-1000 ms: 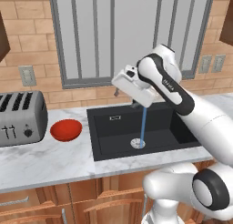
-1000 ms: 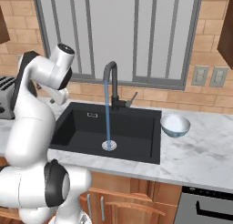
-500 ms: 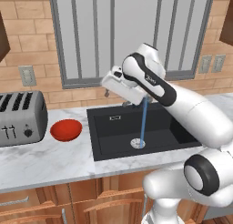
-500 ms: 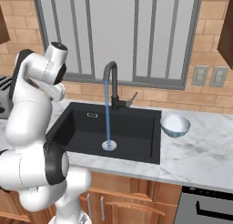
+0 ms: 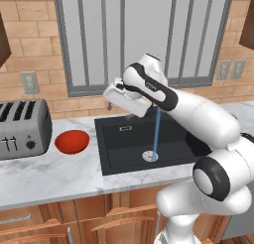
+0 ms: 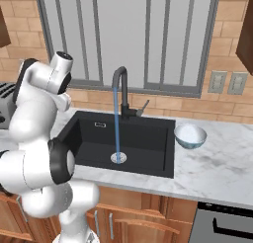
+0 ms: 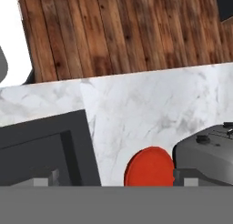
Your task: Rinse each bowl for a few seconds and place them down in the sink or on the counter.
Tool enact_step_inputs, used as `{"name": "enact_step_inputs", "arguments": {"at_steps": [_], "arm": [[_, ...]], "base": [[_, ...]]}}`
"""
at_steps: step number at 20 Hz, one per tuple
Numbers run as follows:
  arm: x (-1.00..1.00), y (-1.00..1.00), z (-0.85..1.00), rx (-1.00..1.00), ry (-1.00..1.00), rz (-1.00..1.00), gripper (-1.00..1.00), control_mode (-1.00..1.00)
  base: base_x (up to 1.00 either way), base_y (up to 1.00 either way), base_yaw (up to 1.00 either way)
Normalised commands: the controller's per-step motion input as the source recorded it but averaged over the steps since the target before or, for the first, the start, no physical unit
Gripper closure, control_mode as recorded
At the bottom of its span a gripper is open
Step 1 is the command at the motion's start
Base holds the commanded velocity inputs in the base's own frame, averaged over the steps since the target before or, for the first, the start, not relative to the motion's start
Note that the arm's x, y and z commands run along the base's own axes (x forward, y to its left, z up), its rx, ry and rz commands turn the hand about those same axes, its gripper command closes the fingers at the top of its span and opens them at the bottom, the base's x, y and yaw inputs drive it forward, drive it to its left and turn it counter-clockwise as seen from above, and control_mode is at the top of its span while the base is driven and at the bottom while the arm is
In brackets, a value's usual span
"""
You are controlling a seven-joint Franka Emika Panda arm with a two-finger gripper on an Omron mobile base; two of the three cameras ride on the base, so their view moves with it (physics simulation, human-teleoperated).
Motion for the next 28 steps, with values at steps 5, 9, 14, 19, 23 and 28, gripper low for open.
{"name": "enact_step_inputs", "arguments": {"at_steps": [5, 9, 14, 19, 23, 28], "arm": [[0.23, 0.18, -0.26, -0.01, -0.01, 0.04, -1.00, -1.00], [0.18, 0.14, -0.28, -0.06, -0.02, 0.03, -1.00, -1.00], [0.16, 0.08, -0.23, -0.08, -0.04, 0.01, -1.00, -1.00], [0.19, 0.13, -0.16, -0.04, -0.06, 0.00, -1.00, -1.00], [0.17, 0.10, -0.15, -0.02, -0.08, 0.00, -1.00, -1.00], [0.17, 0.10, -0.13, 0.00, -0.06, 0.00, -1.00, -1.00]], "base": [[0.00, 0.00, 0.00], [0.00, 0.00, 0.00], [0.00, 0.00, 0.00], [0.00, 0.00, 0.00], [0.00, 0.00, 0.00], [0.00, 0.00, 0.00]]}}
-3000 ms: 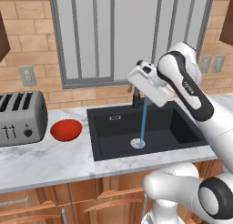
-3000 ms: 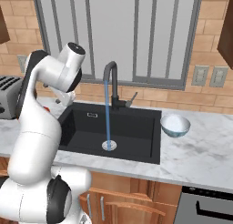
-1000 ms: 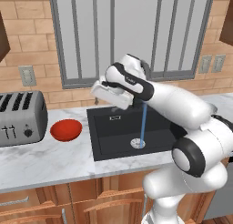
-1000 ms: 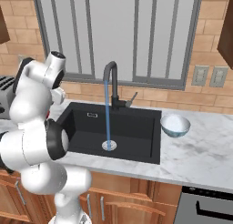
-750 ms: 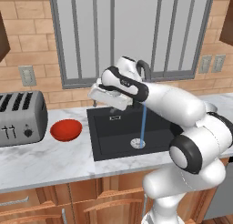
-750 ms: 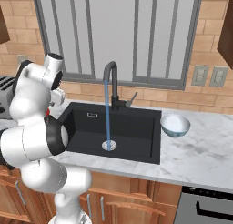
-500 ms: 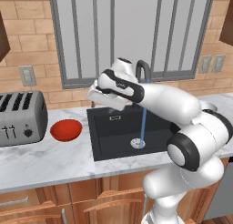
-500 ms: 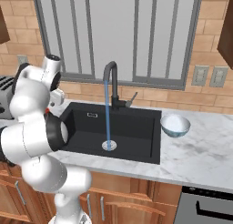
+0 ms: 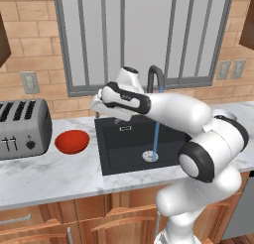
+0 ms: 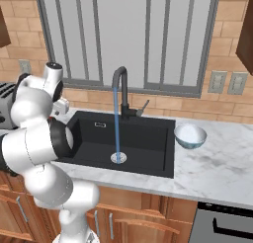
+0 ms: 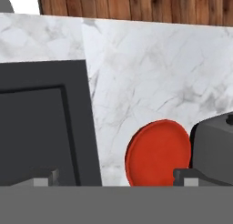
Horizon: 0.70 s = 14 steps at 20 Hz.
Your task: Rinse each bowl for a few seconds and place them down in the sink or on the counter.
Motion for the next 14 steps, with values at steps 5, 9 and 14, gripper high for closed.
{"name": "enact_step_inputs", "arguments": {"at_steps": [5, 9, 14], "arm": [[0.15, 0.12, -0.13, -0.01, -0.05, 0.00, -1.00, -1.00], [0.12, 0.10, -0.16, 0.00, -0.03, 0.00, -1.00, -1.00], [0.08, 0.05, -0.19, 0.00, -0.01, 0.00, -1.00, -1.00]], "base": [[0.00, 0.00, 0.00], [0.00, 0.00, 0.00], [0.00, 0.00, 0.00]]}}
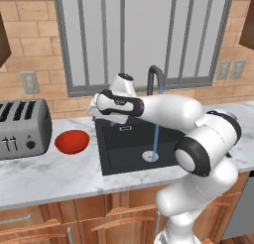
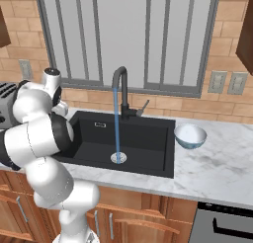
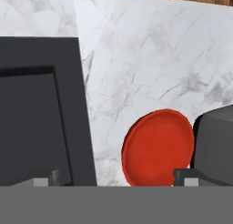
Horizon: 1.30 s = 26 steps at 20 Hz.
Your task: Rinse each bowl for a few seconds and place them down in the sink or on the counter.
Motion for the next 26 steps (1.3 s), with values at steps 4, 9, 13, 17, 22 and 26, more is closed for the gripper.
{"name": "enact_step_inputs", "arguments": {"at_steps": [4, 9, 13, 17, 22, 26], "arm": [[0.03, 0.00, -0.21, 0.00, 0.00, 0.00, -1.00, -1.00], [0.06, 0.02, -0.21, 0.00, -0.01, 0.00, -1.00, -1.00], [0.09, 0.10, -0.22, 0.00, 0.00, 0.00, -1.00, -1.00], [0.12, 0.18, -0.21, 0.00, -0.01, 0.00, -1.00, -1.00], [0.15, 0.23, -0.24, 0.00, -0.01, -0.01, -1.00, -1.00], [0.17, 0.19, -0.24, 0.00, 0.00, -0.01, -1.00, -1.00]], "base": [[0.00, 0.00, 0.00], [0.00, 0.00, 0.00], [0.00, 0.00, 0.00], [0.00, 0.00, 0.00], [0.00, 0.00, 0.00], [0.00, 0.00, 0.00]]}}
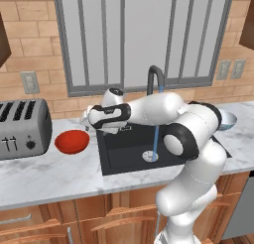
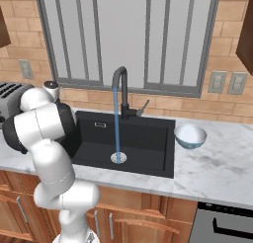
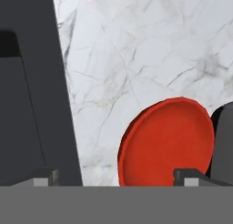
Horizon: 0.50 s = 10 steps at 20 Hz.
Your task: Rinse each bowl for a few seconds and place them down in the sink or on the counter.
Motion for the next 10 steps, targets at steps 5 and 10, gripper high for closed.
{"name": "enact_step_inputs", "arguments": {"at_steps": [5, 10], "arm": [[0.13, 0.11, -0.25, 0.00, 0.00, 0.00, -1.00, -1.00], [0.12, 0.11, -0.22, 0.00, 0.00, 0.00, -1.00, -1.00]], "base": [[0.00, 0.00, 0.00], [0.00, 0.00, 0.00]]}}
